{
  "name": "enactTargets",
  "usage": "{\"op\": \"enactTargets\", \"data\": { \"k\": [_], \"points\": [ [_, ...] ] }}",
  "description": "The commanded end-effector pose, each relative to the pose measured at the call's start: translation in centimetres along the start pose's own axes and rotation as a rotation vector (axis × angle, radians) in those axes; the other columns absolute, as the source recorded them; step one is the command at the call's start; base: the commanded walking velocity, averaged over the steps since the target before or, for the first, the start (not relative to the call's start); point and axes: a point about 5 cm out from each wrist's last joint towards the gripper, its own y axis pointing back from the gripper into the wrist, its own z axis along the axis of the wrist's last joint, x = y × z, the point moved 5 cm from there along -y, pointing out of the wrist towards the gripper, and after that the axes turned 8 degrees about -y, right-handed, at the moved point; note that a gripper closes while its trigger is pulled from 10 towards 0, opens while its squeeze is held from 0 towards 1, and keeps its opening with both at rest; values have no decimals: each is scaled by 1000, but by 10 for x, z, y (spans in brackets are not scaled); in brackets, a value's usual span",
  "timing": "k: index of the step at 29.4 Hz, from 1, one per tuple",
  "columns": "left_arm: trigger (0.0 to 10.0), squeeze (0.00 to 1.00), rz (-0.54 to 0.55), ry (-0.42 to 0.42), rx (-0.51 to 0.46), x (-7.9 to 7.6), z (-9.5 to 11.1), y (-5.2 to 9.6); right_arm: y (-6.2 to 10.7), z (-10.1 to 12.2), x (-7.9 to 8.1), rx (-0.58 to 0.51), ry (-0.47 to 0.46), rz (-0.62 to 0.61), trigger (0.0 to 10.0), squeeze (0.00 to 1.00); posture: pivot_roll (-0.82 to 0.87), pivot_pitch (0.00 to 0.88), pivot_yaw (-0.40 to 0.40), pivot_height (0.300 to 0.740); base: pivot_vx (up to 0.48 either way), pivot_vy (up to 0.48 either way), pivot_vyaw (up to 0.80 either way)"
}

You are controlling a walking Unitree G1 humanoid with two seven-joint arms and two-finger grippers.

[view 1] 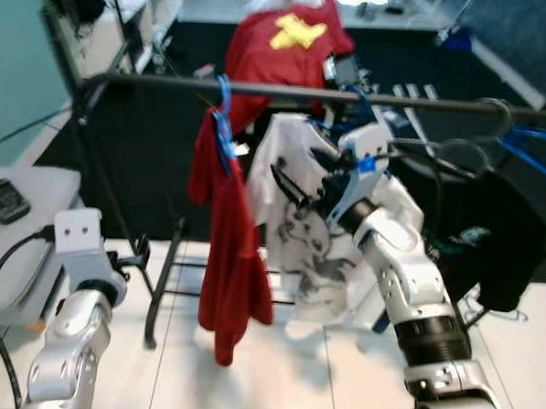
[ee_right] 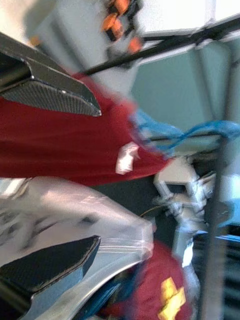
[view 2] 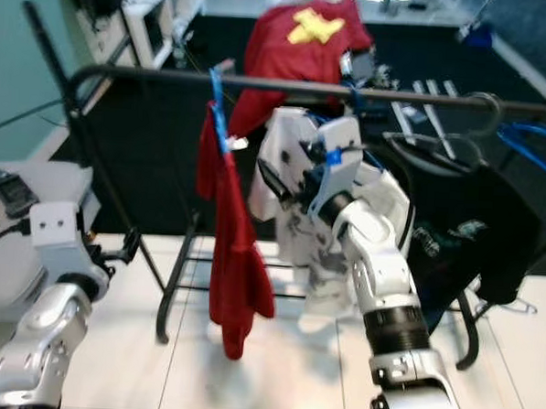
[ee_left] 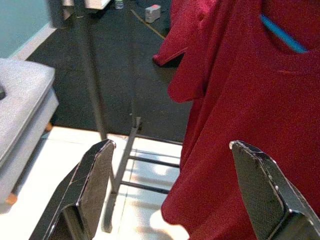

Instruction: Hang hanger

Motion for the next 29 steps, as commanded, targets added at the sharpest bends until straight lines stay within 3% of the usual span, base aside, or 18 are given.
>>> {"op": "enactTargets", "data": {
  "k": [1,7,8,10,12,14,16,19,29],
  "points": [
    [10000,0,12,-21,20,5,-5,2,0,-23,3,74,15,-5,10000,0,-60,127,-10,740,0,0,0],
    [10000,0,12,-16,22,5,-6,2,-2,-33,4,103,-46,-5,10000,0,-57,127,-11,740,0,0,0],
    [10000,0,12,4,13,6,-6,3,-5,-26,9,67,-98,13,10000,0,-55,125,-13,740,0,0,0],
    [10000,0,12,4,13,6,-6,3,-5,-26,9,67,-98,13,10000,0,-55,125,-13,740,0,0,0],
    [10000,0,15,31,7,7,-5,3,-10,-9,13,-11,-185,32,10000,0,-55,125,-15,740,0,0,0],
    [10000,0,15,31,7,7,-5,3,-10,-9,13,-11,-185,32,10000,0,-55,125,-15,740,0,0,0],
    [10000,0,10,36,12,6,-7,2,-13,5,9,-76,-231,14,10000,0,-56,120,-18,740,0,240,0],
    [10000,0,10,44,16,6,-8,2,-15,9,6,-99,-227,-1,10000,0,-56,119,-18,740,0,480,0],
    [10000,0,-3,46,28,3,-10,1,-20,8,7,-102,-212,-14,10000,0,-53,116,-17,740,0,0,0]
  ]
}}
